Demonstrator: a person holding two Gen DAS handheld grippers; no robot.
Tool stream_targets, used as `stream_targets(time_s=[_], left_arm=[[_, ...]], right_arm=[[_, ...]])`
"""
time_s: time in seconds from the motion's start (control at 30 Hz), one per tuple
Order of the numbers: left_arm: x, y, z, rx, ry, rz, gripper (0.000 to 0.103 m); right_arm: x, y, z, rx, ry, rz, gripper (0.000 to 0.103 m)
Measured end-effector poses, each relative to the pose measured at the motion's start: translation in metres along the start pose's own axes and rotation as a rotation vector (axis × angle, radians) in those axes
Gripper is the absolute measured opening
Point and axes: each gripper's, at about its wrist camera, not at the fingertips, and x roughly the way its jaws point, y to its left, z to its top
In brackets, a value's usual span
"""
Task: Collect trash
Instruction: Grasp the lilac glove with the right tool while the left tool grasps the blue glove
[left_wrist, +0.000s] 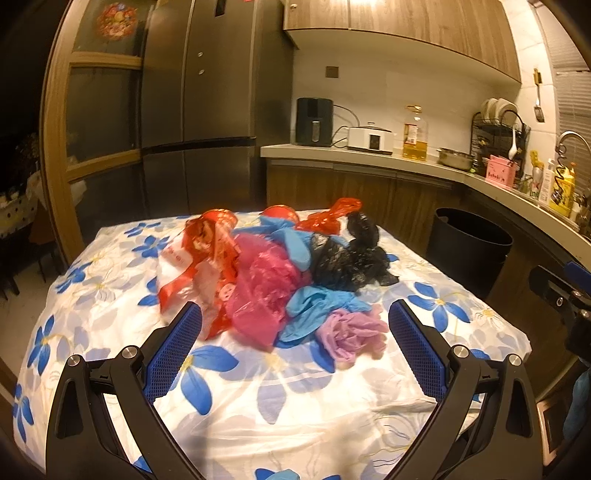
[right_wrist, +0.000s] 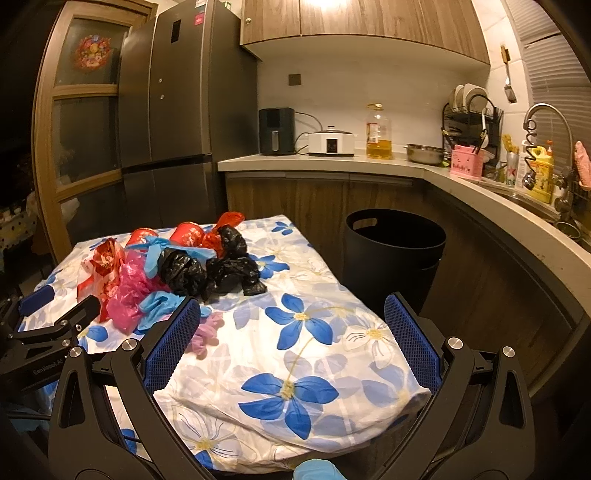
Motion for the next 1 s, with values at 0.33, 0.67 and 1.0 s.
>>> stream_targets(time_s=[0.33, 0.67, 1.0], left_arm=[[0.01, 0.032, -0.014, -0.088, -0.014, 0.067, 0.097], [0.029, 0.04, -0.023, -0.114, 0.003, 0.093, 0.097], [0.039, 0.041, -0.024, -0.117, -0.015, 0.099, 0.097]], right_arm=[[0.042, 0.017, -0.019, -0.026, 0.014, 0.135, 0.084], [0.117, 0.066, -0.056, -0.08, 0.133, 0.376, 0.057], [0.142, 0.085, -0.071, -0.122, 0.194, 0.423, 0.019]])
